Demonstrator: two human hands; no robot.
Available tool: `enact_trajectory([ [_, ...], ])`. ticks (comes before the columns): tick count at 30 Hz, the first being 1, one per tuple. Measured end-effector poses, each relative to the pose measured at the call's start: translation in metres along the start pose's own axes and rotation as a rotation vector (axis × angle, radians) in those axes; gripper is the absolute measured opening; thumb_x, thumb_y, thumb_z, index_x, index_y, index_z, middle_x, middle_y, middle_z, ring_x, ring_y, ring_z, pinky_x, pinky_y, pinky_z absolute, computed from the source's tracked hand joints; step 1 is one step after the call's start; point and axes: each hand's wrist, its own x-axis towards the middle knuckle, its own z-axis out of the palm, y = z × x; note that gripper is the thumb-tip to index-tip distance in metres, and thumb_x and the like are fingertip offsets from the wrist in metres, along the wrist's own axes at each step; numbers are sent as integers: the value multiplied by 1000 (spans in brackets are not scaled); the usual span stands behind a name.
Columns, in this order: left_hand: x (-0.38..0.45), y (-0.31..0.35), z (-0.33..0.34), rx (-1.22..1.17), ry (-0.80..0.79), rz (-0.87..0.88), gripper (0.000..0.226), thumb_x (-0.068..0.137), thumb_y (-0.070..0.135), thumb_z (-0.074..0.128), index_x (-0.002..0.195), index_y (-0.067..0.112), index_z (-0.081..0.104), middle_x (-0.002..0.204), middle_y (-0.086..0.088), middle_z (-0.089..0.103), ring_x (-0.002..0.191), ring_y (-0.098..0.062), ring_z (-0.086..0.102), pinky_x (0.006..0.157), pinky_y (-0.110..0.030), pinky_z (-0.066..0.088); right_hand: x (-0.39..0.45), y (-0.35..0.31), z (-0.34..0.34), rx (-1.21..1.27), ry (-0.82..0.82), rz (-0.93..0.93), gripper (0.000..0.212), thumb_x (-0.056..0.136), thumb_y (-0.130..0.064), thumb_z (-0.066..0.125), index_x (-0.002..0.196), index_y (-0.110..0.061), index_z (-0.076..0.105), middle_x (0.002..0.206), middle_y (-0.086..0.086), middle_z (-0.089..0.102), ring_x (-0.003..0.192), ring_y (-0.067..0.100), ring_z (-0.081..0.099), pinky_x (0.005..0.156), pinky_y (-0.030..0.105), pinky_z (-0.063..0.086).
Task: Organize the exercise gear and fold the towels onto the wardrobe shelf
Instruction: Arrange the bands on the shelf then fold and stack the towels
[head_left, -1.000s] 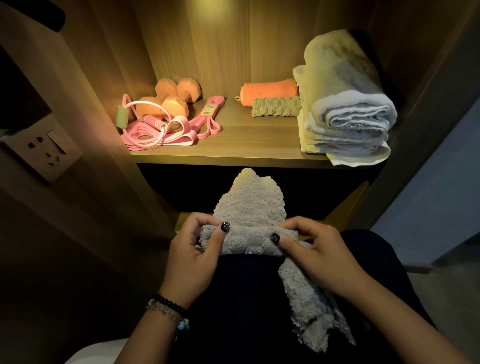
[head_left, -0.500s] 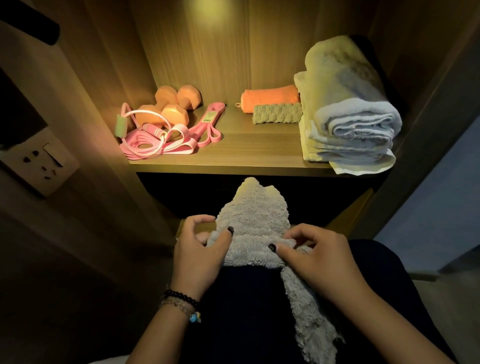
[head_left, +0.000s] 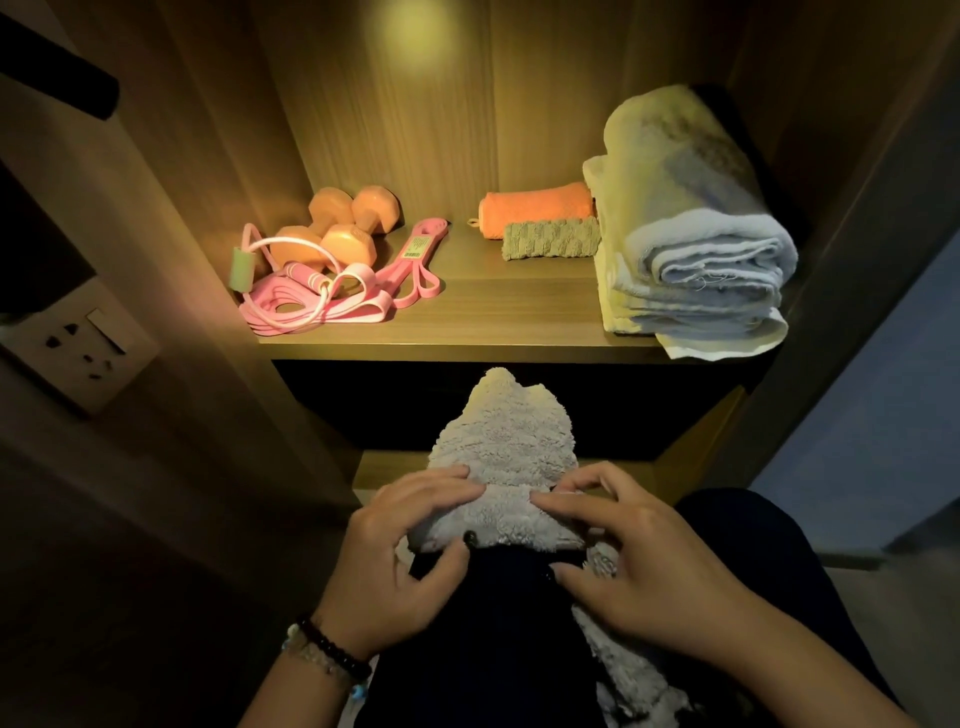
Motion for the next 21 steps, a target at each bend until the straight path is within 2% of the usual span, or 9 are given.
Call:
enact_trajectory([
  [1,-2,1,-1,-58,-46,-60,37,80,23,64,117,26,68,124,11,64,124,-12,55,99,-28,46,0,1,-1,-32,-10,5,53,83,-39,66,132,-47,48,120,-29,34,108,-3,48,87,23,47],
  [3,-1,0,-1,-161,-70,-189,42,79,30,68,119,34,63,123,12,64,121,-9,57,97,-23,47,3,-1,-1,-161,-19,4,55,84,-35,62,134,-47,43,123,-21,35,90,6,57,74,32,52],
  [5,2,-1,0,-218,-6,-276,38,76,30,74,112,35,64,117,11,67,113,-9,61,93,-25,50,8,-4,-1,-281,-11,-20,52,85,-29,59,134,-42,45,127,-12,37,71,13,58,60,36,52],
  [6,4,-1,1,-220,35,-303,34,76,30,77,107,34,66,113,10,68,109,-10,63,90,-25,52,10,-5,-1,-293,-6,-23,49,85,-28,59,132,-39,47,128,-10,36,67,14,58,59,35,51],
  [9,8,1,6,-198,147,-362,23,74,34,77,95,29,69,100,12,70,93,-8,66,78,-23,53,14,-8,-5,-219,-5,7,42,90,-33,58,130,-40,51,124,-18,31,77,7,57,71,32,50],
  [12,11,5,8,-190,224,-383,26,71,44,75,87,25,69,89,10,71,82,-8,67,71,-23,52,15,-5,-6,-97,-10,5,39,90,-35,58,129,-39,53,115,-24,35,90,3,54,80,32,49],
  [17,12,2,9,-206,292,-430,33,63,59,76,82,33,69,94,5,72,95,-17,66,85,-33,52,15,6,-7,59,-46,23,41,86,-47,58,125,-39,56,110,-25,48,104,-1,53,86,28,48],
  [19,12,7,8,-258,313,-462,30,67,51,81,80,27,69,96,-1,72,95,-18,66,78,-29,53,15,9,-7,197,-4,41,36,83,-52,57,116,-38,61,106,-21,56,102,2,57,83,25,48],
  [21,14,11,8,-295,312,-482,26,67,36,79,81,17,67,92,-6,71,85,-13,66,67,-21,52,16,10,-5,341,33,86,21,87,-43,63,106,-34,64,103,-18,64,98,2,61,80,24,48],
])
